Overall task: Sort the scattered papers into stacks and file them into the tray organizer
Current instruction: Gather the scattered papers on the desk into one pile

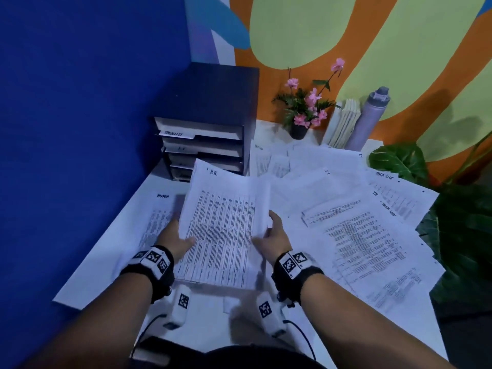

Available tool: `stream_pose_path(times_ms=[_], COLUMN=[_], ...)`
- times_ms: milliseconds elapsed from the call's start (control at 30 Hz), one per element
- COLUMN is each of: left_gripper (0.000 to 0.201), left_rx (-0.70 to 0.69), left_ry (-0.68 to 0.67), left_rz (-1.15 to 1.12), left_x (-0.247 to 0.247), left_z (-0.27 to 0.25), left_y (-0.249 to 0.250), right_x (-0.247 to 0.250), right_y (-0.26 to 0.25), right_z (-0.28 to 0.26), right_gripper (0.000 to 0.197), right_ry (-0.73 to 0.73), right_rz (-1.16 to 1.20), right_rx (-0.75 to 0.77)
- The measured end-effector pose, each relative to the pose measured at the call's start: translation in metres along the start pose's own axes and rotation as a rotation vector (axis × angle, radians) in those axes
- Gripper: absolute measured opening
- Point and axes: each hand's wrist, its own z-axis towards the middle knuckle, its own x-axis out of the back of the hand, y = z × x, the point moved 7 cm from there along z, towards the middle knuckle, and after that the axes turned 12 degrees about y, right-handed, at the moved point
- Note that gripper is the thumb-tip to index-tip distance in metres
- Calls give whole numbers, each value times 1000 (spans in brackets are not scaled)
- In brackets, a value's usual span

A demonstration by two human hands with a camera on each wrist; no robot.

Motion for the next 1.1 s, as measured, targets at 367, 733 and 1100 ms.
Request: stream_pose_path(times_ms=[367, 733, 1100], left_gripper=[46, 81, 44], left_rx=[154, 83, 192], left_ry=[66, -24, -284], left_rz=[191, 376, 164], left_x=[75, 51, -84], left_z=[49, 63, 33], left_y=[-107, -71, 19], right_x=[-131, -122, 87], right_y=[-23, -2, 91], right_z=[-12, 13, 48], right_gripper=[36, 34, 34], right_ry=[-205, -214, 230], right_rz=[-308, -403, -306], right_rx=[246, 132, -160])
